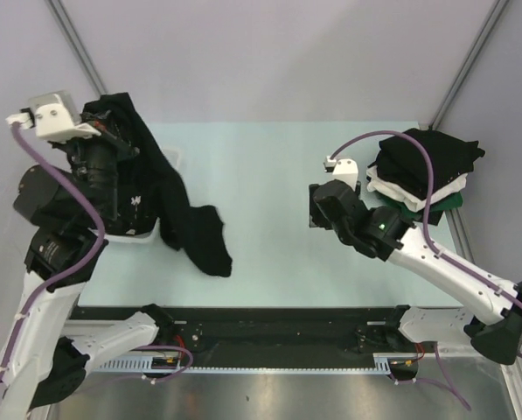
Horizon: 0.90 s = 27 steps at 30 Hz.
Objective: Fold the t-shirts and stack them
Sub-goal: Flatten out the tshirt
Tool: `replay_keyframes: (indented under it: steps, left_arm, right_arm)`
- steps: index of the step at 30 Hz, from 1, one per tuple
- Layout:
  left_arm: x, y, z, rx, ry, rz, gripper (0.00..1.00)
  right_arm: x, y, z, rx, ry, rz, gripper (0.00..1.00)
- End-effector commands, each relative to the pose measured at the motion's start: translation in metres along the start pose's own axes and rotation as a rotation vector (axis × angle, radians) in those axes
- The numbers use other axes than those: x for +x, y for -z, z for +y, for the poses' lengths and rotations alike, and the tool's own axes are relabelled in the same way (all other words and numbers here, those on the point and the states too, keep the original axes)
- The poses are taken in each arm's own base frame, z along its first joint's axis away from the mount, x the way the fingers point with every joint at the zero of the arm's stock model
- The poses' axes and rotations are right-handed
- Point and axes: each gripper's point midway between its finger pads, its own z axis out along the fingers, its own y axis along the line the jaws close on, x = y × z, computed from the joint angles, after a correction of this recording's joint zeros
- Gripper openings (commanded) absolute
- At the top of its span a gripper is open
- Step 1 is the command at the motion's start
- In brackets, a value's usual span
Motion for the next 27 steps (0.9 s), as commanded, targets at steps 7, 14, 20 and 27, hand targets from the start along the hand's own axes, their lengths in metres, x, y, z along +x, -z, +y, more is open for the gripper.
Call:
replay_keyframes:
  steps: [7,14,20,27]
  left_arm:
    - [0.098,-0.012,-0.082,0.301,-0.003,0.267,0.0]
    - [0.171,0.022,-0.212,0.71,0.065,0.465,0.0]
    - [0.238,0.055,-0.296,0.886,0.053,0.588,0.0]
    - [0.291,0.085,-0.344,1.007,0.077,0.693,0.0]
  right_arm:
    - [0.01,-0.005,0.033,-0.079,-0.06,0.038,0.65]
    - [-0.002,0.0,-0.003,0.085,-0.101,-0.041,0.64]
    - [-0.034,0.035,-0.056,0.224,-0.178,-0.211,0.64]
    - [-0.041,0.048,-0.073,0.248,-0.16,-0.246,0.64]
